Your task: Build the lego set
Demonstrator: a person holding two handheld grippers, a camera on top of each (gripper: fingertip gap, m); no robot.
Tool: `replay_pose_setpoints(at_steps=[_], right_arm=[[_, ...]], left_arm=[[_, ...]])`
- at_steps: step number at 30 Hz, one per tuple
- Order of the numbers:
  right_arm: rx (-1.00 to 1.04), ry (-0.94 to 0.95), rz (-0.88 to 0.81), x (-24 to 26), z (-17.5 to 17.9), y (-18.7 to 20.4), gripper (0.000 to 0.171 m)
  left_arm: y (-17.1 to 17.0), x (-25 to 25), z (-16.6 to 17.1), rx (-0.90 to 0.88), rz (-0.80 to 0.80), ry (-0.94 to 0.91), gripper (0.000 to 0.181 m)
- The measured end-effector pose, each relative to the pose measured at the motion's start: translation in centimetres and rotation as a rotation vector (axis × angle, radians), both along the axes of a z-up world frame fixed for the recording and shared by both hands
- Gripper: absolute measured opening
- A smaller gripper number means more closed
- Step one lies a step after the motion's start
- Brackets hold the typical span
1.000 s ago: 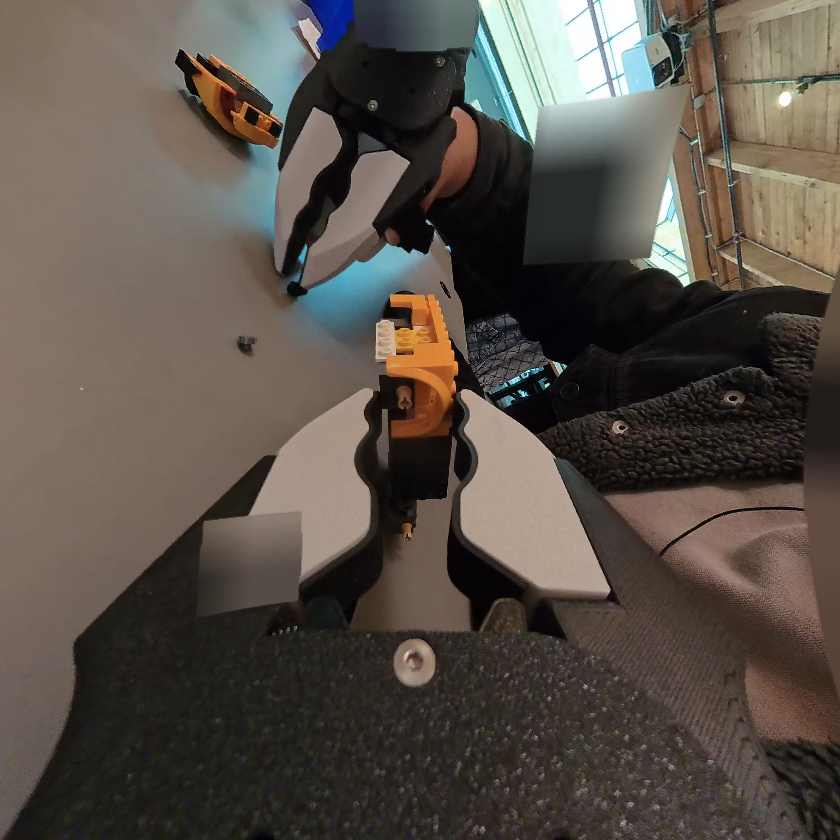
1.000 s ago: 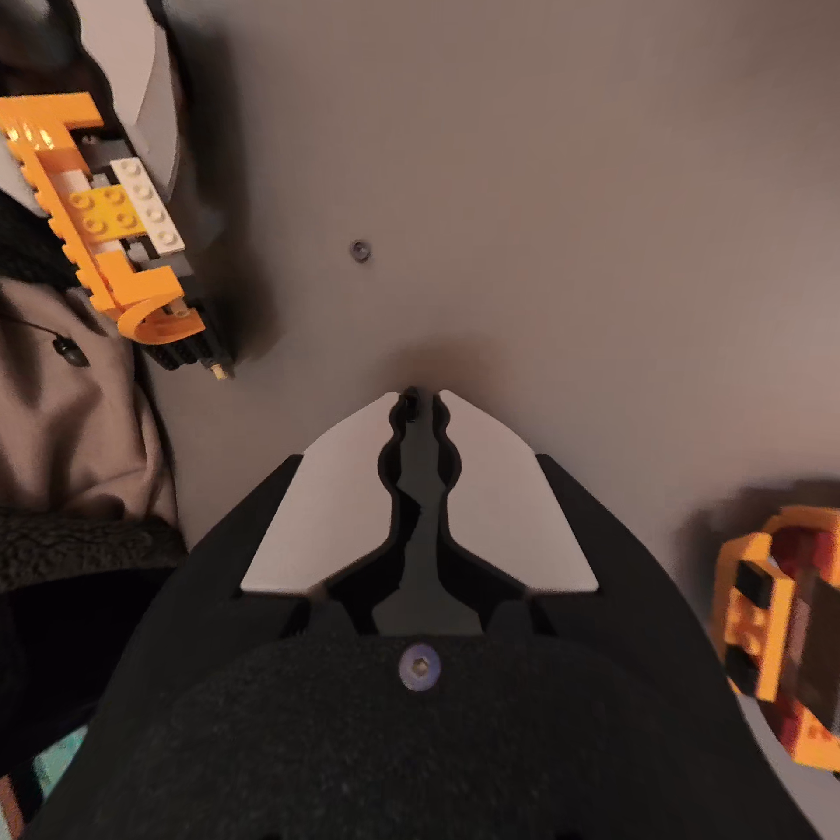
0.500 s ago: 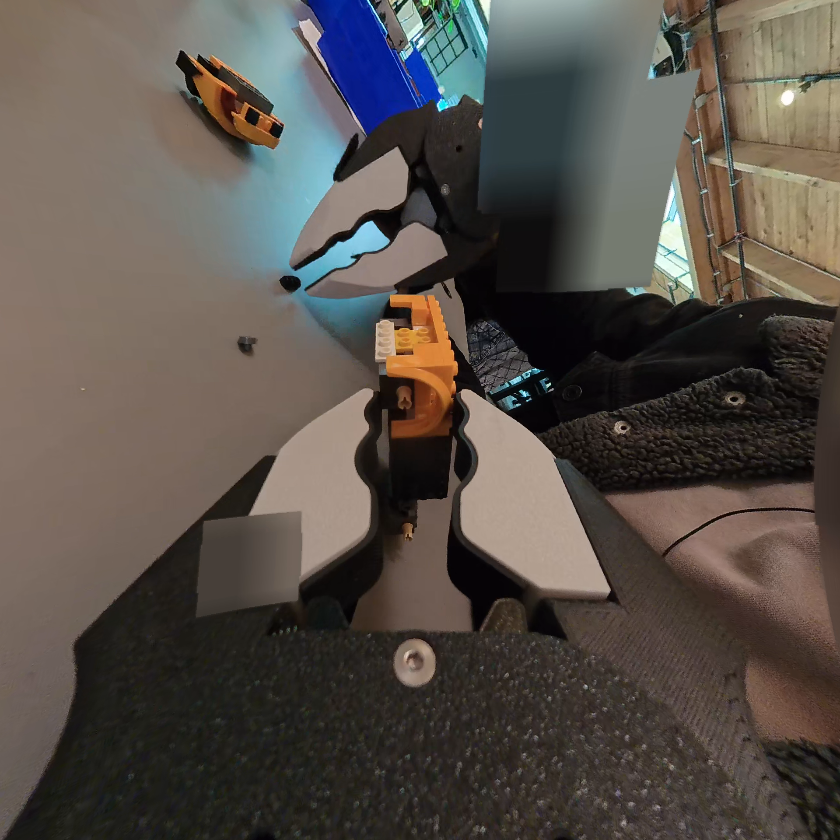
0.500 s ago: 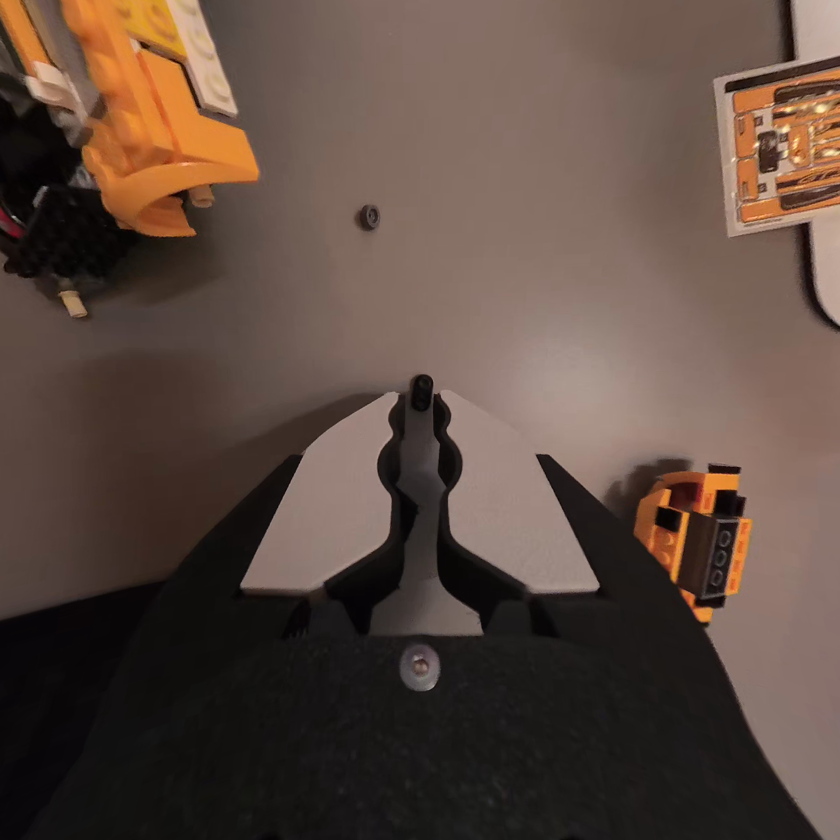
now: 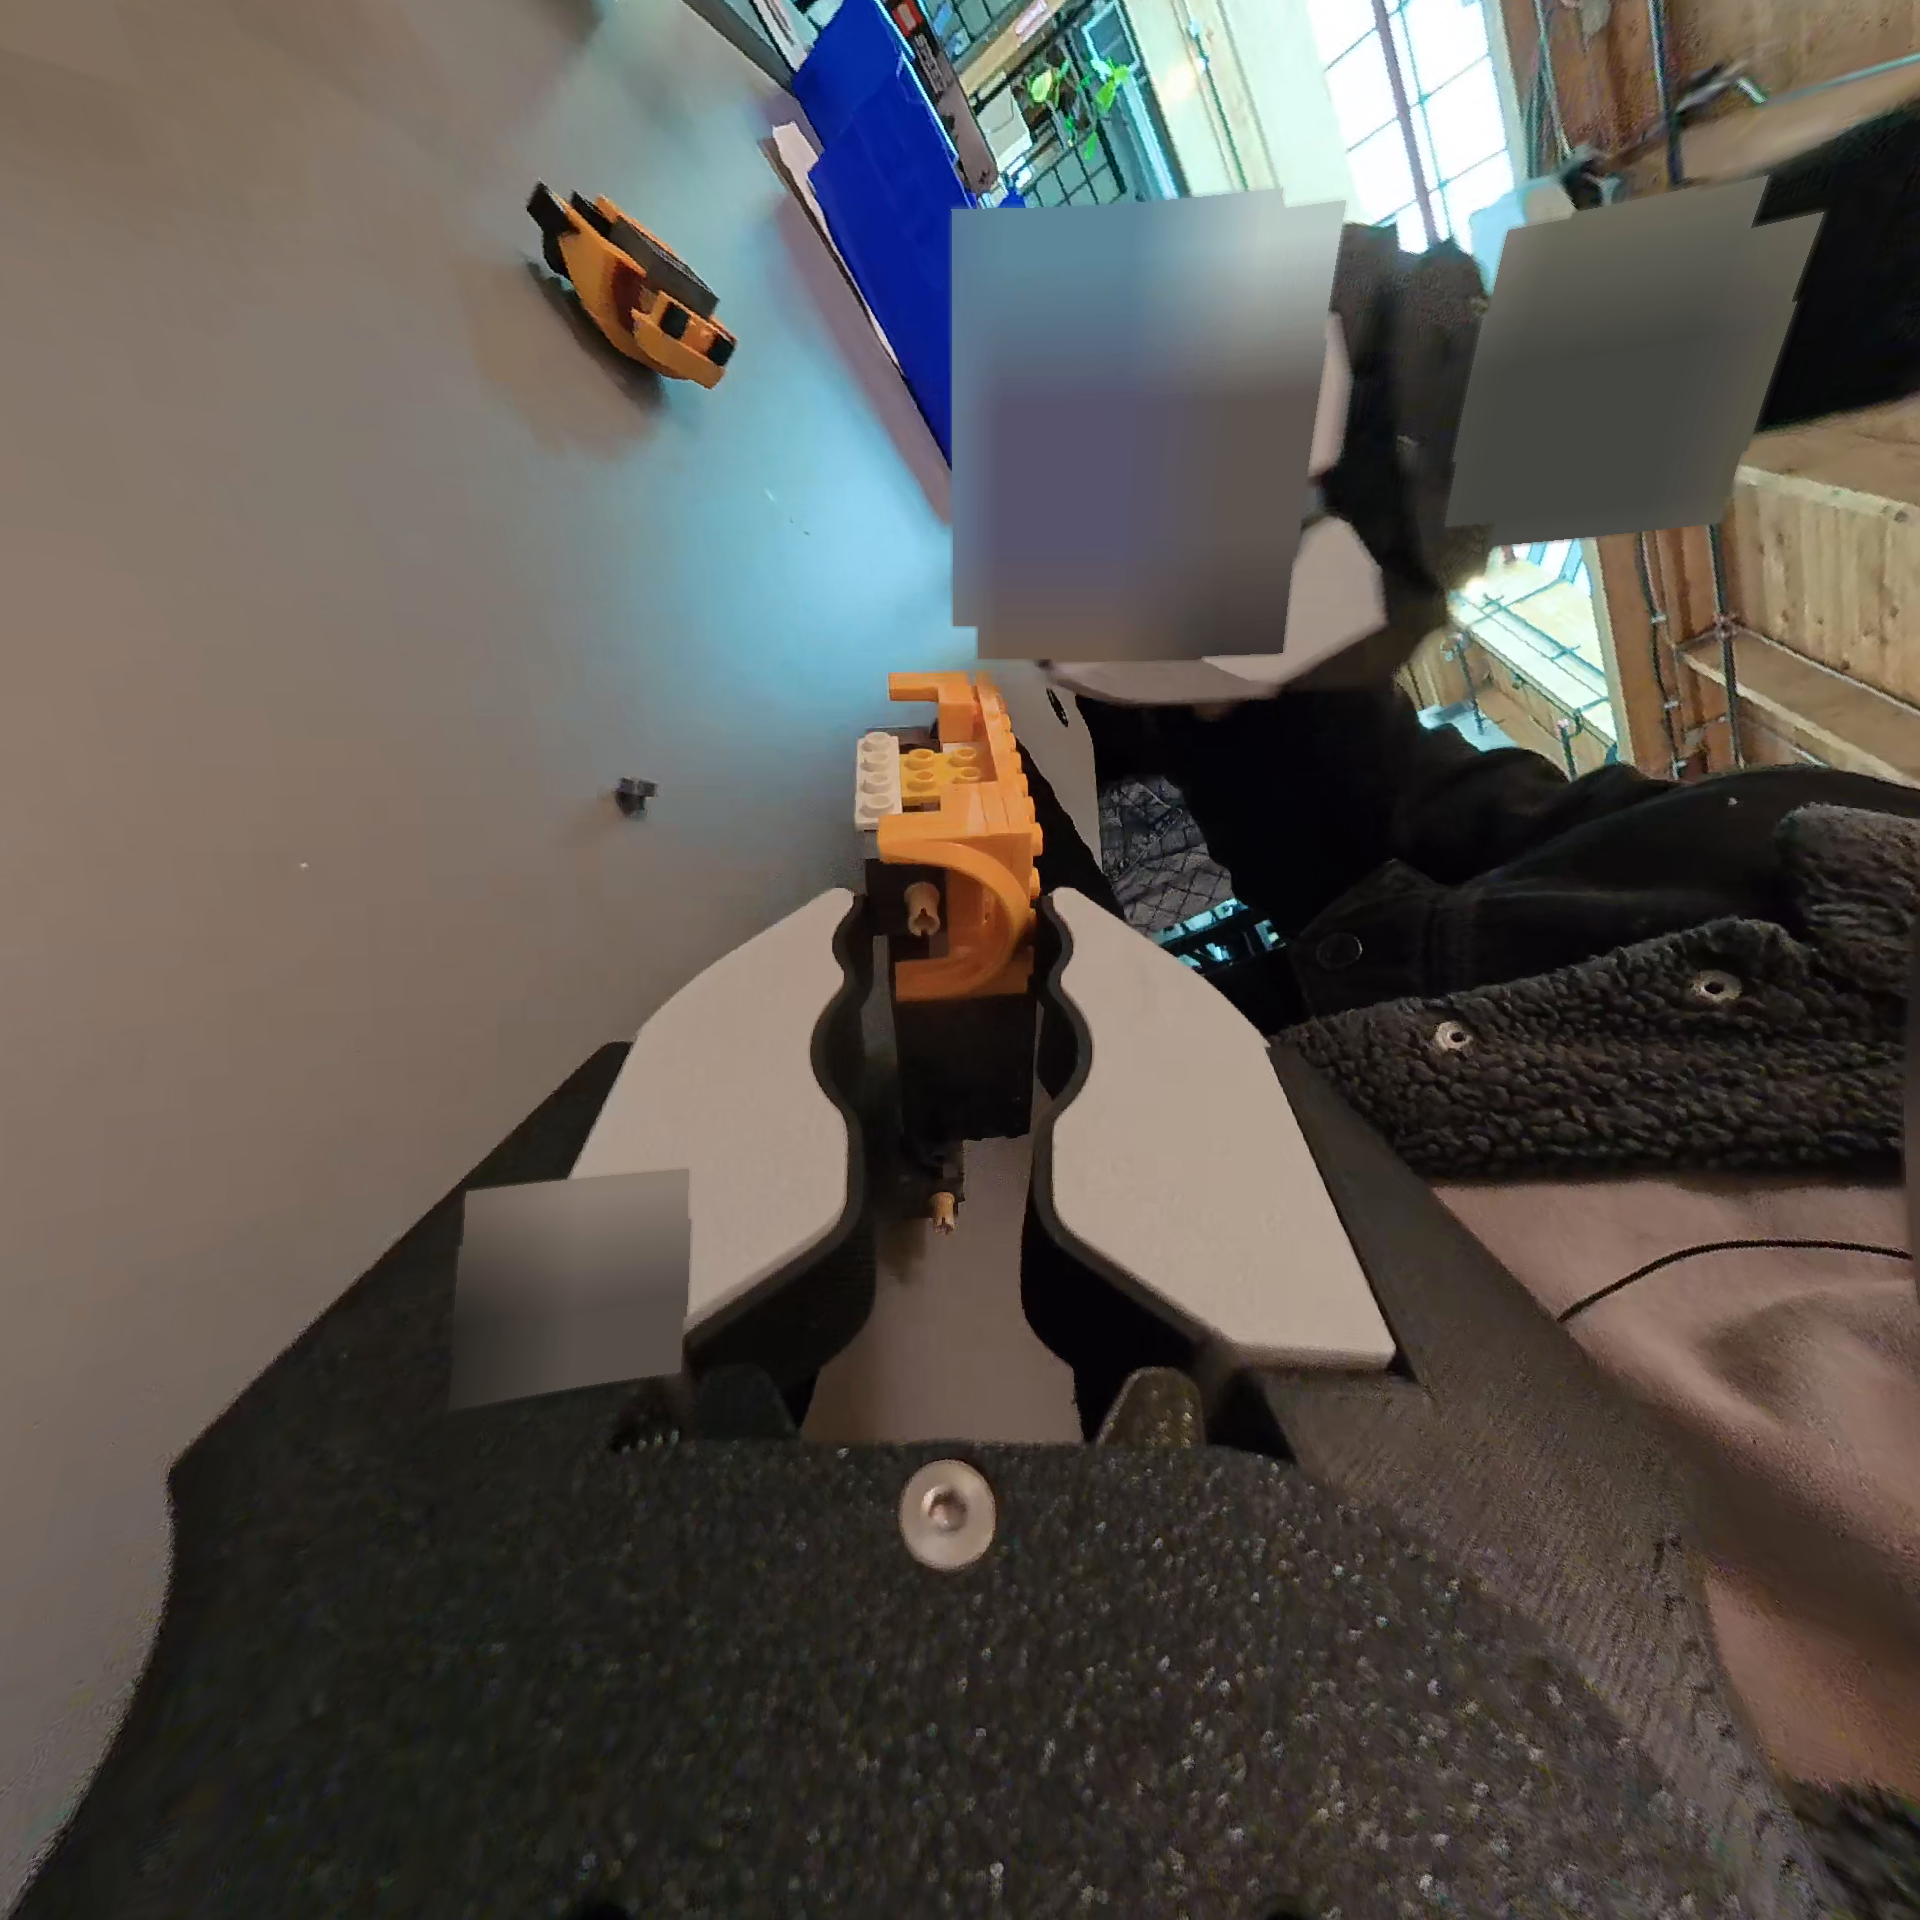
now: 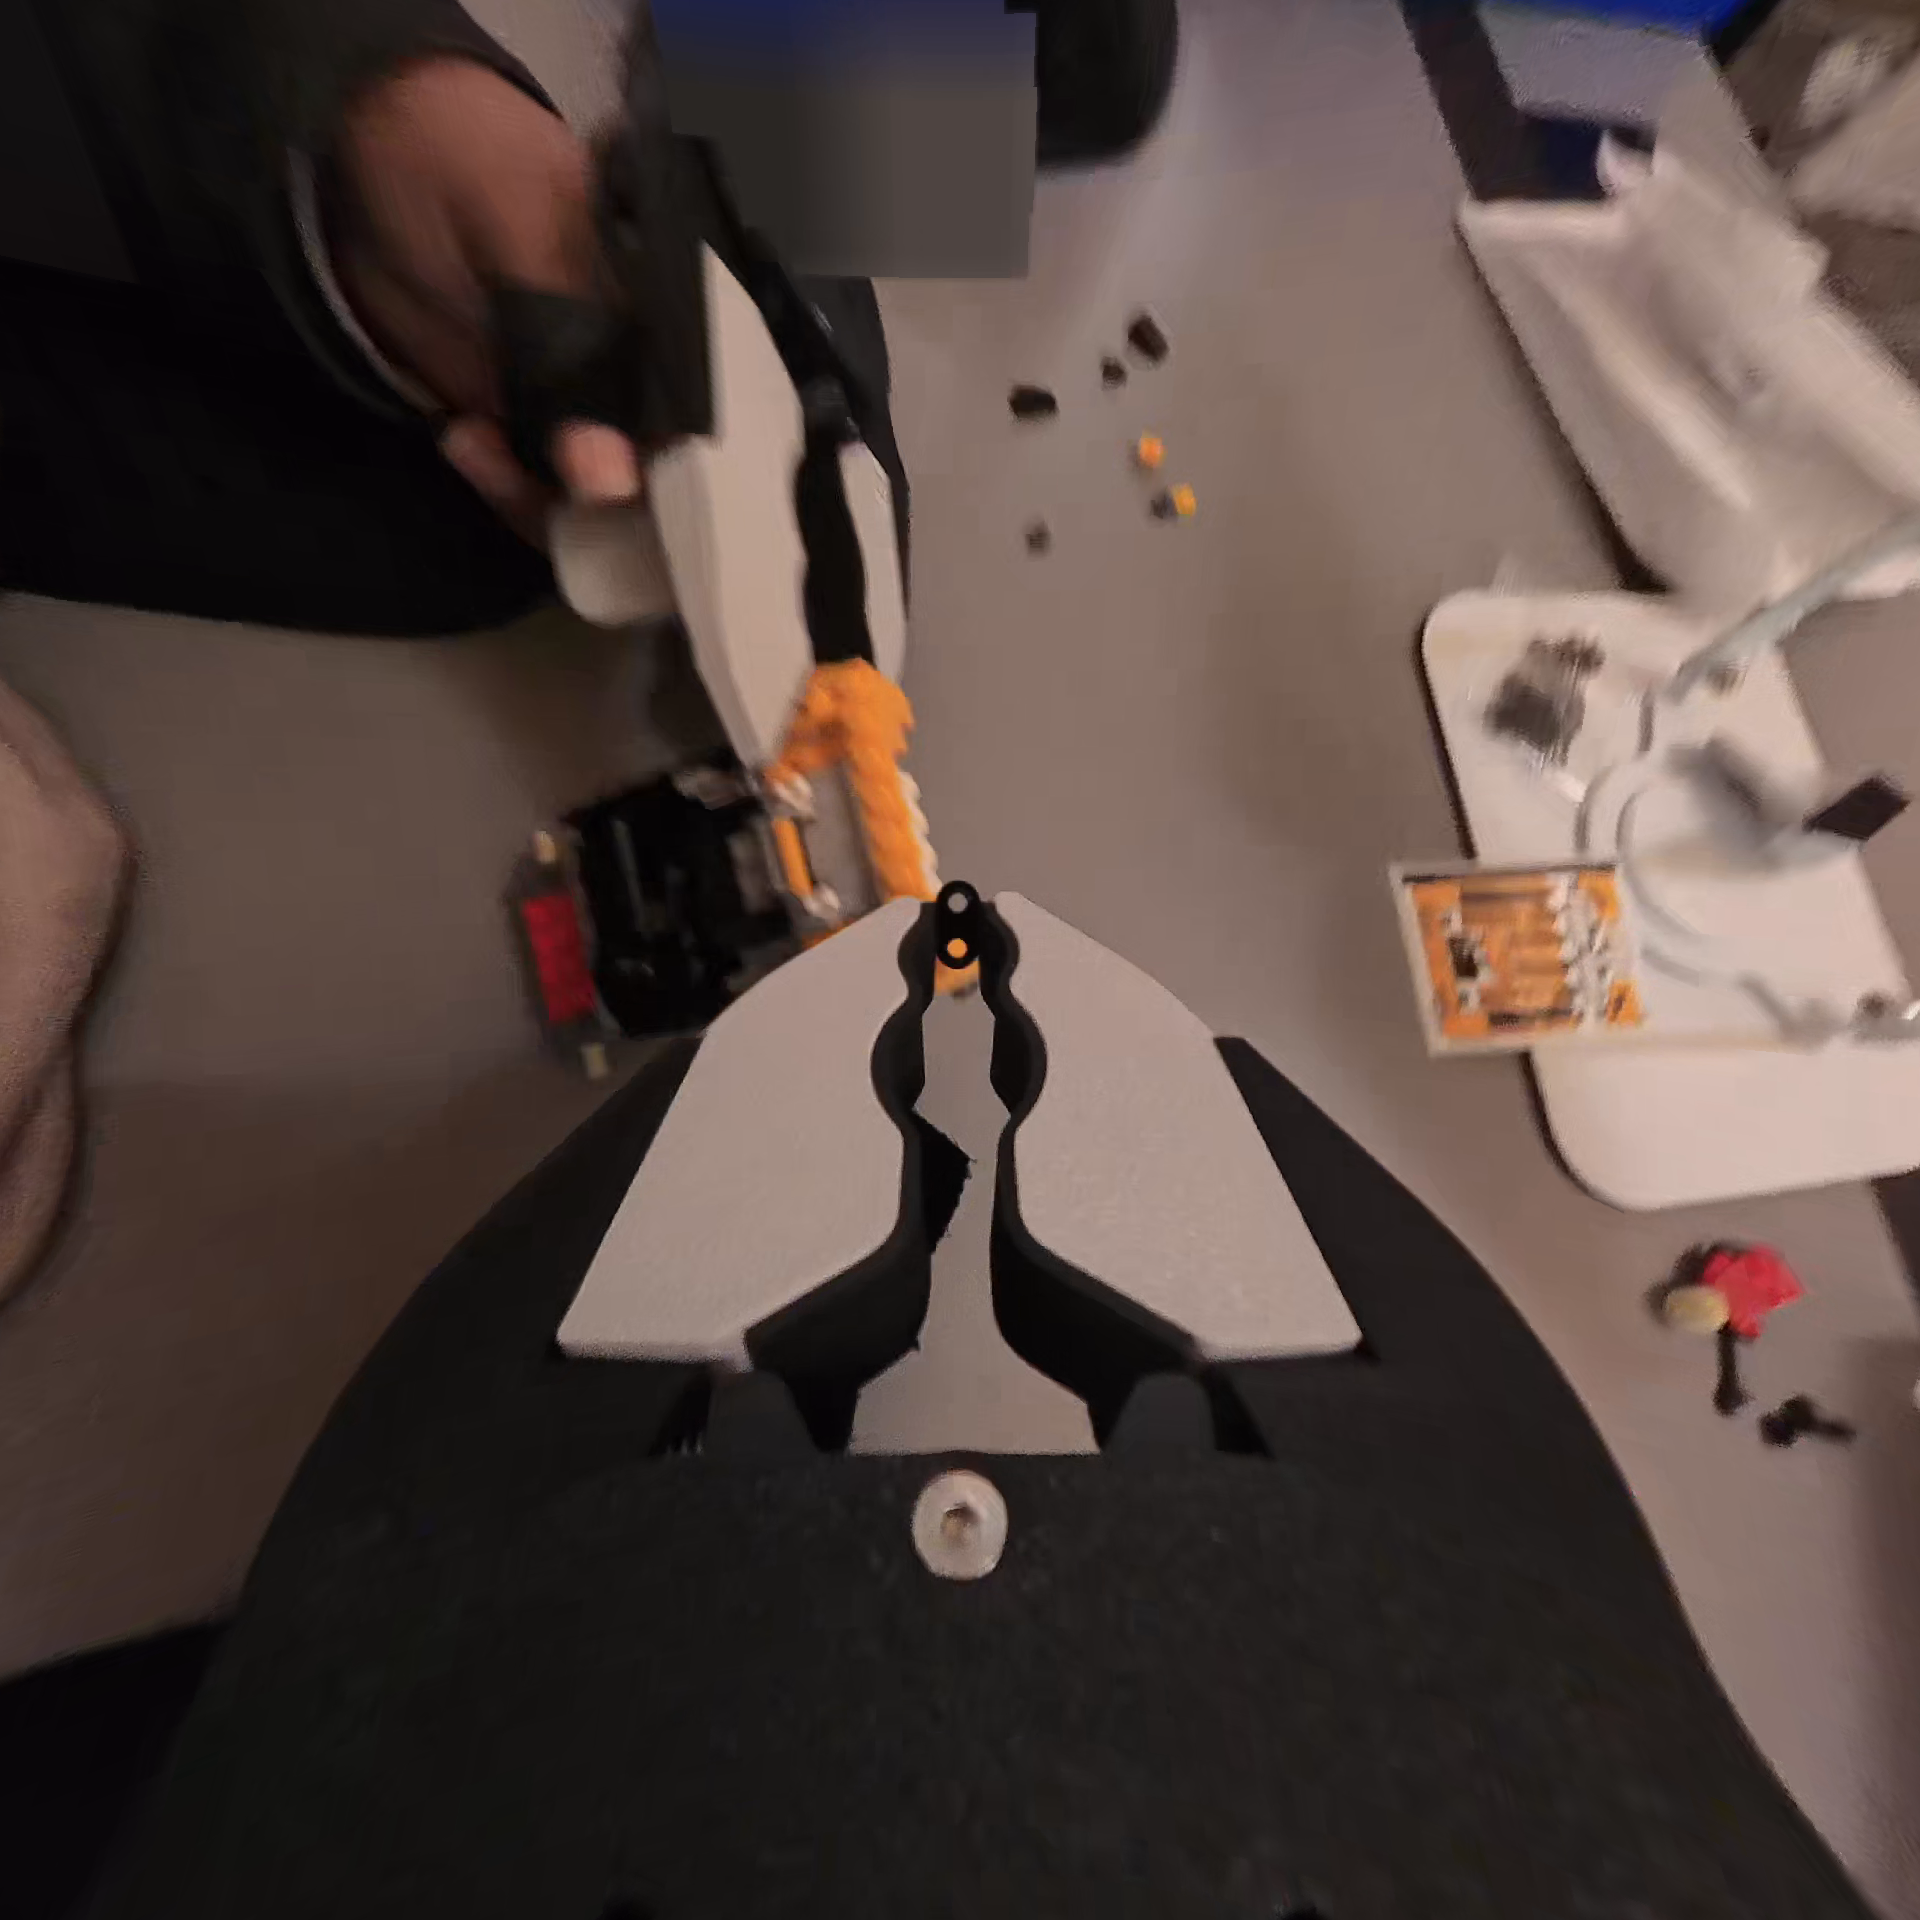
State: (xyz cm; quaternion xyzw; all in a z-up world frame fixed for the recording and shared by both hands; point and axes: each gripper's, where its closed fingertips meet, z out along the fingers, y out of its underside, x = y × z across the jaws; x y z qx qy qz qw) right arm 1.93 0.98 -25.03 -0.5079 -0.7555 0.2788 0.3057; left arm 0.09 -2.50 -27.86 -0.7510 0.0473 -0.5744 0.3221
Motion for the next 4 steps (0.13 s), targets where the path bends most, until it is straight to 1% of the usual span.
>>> replay_pose_setpoints(at_steps=[2,4], right_arm=[[0.072,-0.003,0.04,-0.8,0.7,-1.5,0.007],[0.177,-0.037,0.081,-1.3,0.3,-2.3,0.007]], left_arm=[[0.1,-0.1,0.0,-0.001,0.009,0.001,0.029],[0.1,-0.1,0.0,0.001,0.011,0.004,0.029]])
